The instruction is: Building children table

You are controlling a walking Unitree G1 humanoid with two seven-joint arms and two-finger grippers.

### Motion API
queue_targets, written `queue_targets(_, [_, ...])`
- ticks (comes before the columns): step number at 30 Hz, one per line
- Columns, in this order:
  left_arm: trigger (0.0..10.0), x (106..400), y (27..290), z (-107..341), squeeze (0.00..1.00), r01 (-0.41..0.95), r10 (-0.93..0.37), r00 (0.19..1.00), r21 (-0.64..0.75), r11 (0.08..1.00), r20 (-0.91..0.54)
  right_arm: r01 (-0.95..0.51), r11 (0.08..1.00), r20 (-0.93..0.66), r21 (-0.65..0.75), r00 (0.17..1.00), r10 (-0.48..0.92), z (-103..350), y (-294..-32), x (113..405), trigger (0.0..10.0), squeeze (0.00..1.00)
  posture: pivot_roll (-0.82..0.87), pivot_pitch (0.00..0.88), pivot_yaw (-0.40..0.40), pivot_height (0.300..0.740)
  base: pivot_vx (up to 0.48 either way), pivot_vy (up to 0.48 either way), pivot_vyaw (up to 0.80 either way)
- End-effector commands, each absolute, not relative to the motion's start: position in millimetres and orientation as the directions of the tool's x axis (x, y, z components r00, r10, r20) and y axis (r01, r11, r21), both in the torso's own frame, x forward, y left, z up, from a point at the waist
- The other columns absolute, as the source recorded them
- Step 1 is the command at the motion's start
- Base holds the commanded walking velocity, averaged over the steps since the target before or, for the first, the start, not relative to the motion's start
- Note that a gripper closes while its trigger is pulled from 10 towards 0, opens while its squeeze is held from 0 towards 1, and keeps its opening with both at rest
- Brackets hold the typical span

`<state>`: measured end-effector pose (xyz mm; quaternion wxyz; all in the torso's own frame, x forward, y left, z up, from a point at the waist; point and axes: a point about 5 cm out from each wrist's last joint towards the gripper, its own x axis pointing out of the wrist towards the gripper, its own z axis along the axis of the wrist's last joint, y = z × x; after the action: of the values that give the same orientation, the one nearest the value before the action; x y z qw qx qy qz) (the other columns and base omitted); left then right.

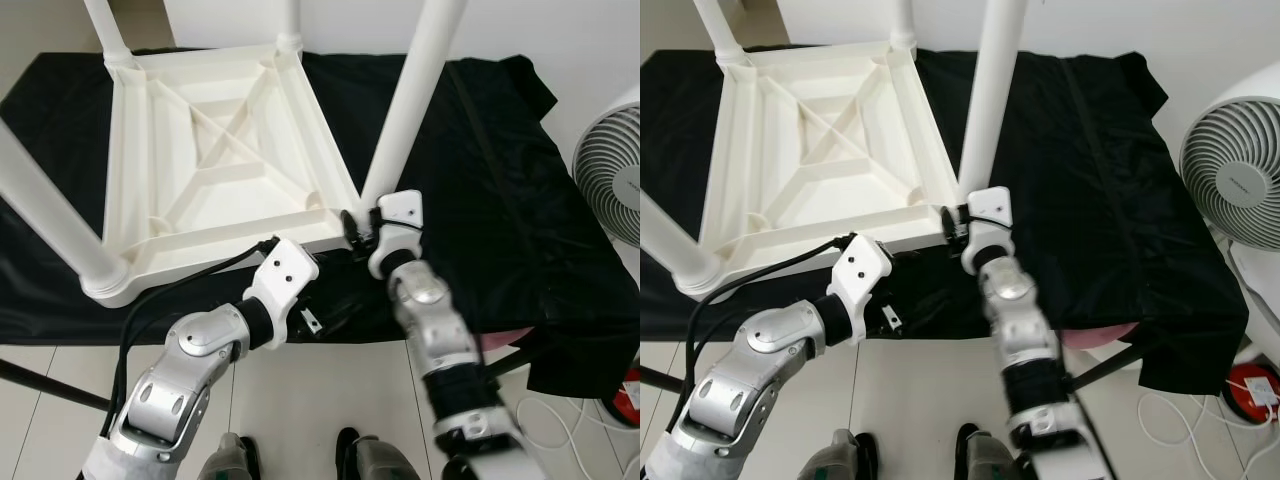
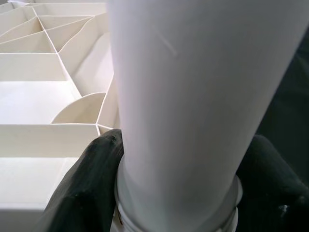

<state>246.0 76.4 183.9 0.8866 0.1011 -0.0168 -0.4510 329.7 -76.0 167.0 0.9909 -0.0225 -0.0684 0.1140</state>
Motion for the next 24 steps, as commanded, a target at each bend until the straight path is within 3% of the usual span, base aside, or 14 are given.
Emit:
queue_targets(1, [10.0, 246, 76, 179, 0.0, 0.801, -0.804, 0.59, 0.175, 0.572, -0.072, -0.18, 0.982, 0.096, -0.051, 0.978, 0.184, 161, -74, 327, 10.0, 0.0, -0.06, 0.198, 0.015, 0.74, 0.0, 0.0, 0.0])
queue_targets(5, [10.0, 246, 77, 180, 0.0, 0.802, -0.805, 0.589, 0.176, 0.571, -0.072, -0.171, 0.985, 0.095, -0.035, 0.98, 0.173, 162, -74, 327, 10.0, 0.0, -0.06, 0.197, 0.02, 0.74, 0.0, 0.0, 0.0])
queue_targets(6, [10.0, 246, 76, 180, 0.0, 0.803, -0.806, 0.587, 0.176, 0.569, -0.072, -0.16, 0.987, 0.091, -0.029, 0.983, 0.162, 162, -77, 327, 10.0, 0.59, -0.06, 0.197, 0.02, 0.74, 0.0, 0.0, 0.0])
queue_targets(7, [10.0, 246, 76, 180, 0.0, 0.804, -0.807, 0.586, 0.177, 0.568, -0.072, -0.153, 0.988, 0.089, -0.026, 0.984, 0.155, 162, -80, 327, 10.0, 0.59, -0.06, 0.197, 0.02, 0.74, 0.0, 0.0, 0.0])
queue_targets(8, [10.0, 246, 76, 180, 0.0, 0.805, -0.808, 0.585, 0.177, 0.567, -0.072, -0.147, 0.989, 0.096, -0.03, 0.984, 0.149, 163, -84, 328, 10.0, 1.0, -0.06, 0.19, 0.02, 0.74, 0.0, 0.0, 0.0])
queue_targets(12, [10.0, 246, 76, 179, 0.0, 0.806, -0.809, 0.583, 0.178, 0.564, -0.075, -0.15, 0.987, 0.124, -0.053, 0.98, 0.155, 169, -94, 328, 10.0, 1.0, -0.06, 0.19, 0.019, 0.74, 0.0, 0.0, 0.0])
queue_targets(14, [10.0, 245, 76, 179, 0.0, 0.807, -0.81, 0.582, 0.177, 0.563, -0.075, -0.21, 0.972, 0.152, -0.104, 0.963, 0.224, 175, -95, 328, 10.0, 0.99, -0.06, 0.184, 0.019, 0.74, 0.0, 0.0, 0.0])
queue_targets(15, [10.0, 245, 75, 179, 0.0, 0.807, -0.811, 0.581, 0.176, 0.563, -0.073, -0.241, 0.965, 0.157, -0.107, 0.954, 0.256, 177, -97, 329, 10.0, 0.0, -0.06, 0.184, 0.019, 0.74, 0.0, 0.0, 0.0])
queue_targets(21, [10.0, 245, 74, 180, 0.0, 0.81, -0.814, 0.577, 0.177, 0.559, -0.072, -0.342, 0.931, 0.16, -0.129, 0.919, 0.36, 182, -97, 332, 10.0, 0.0, -0.06, 0.177, 0.02, 0.74, 0.0, 0.0, 0.0])
queue_targets(22, [10.0, 244, 73, 179, 0.0, 0.816, -0.82, 0.568, 0.177, 0.55, -0.073, -0.466, 0.873, 0.154, -0.143, 0.861, 0.484, 190, -99, 337, 10.0, 0.0, -0.06, 0.169, 0.023, 0.74, 0.0, 0.0, 0.0])
queue_targets(24, [10.0, 244, 73, 179, 0.0, 0.818, -0.821, 0.566, 0.177, 0.548, -0.073, -0.506, 0.85, 0.153, -0.144, 0.838, 0.525, 193, -100, 340, 10.0, 0.0, -0.06, 0.169, 0.023, 0.74, 0.0, 0.0, 0.0])
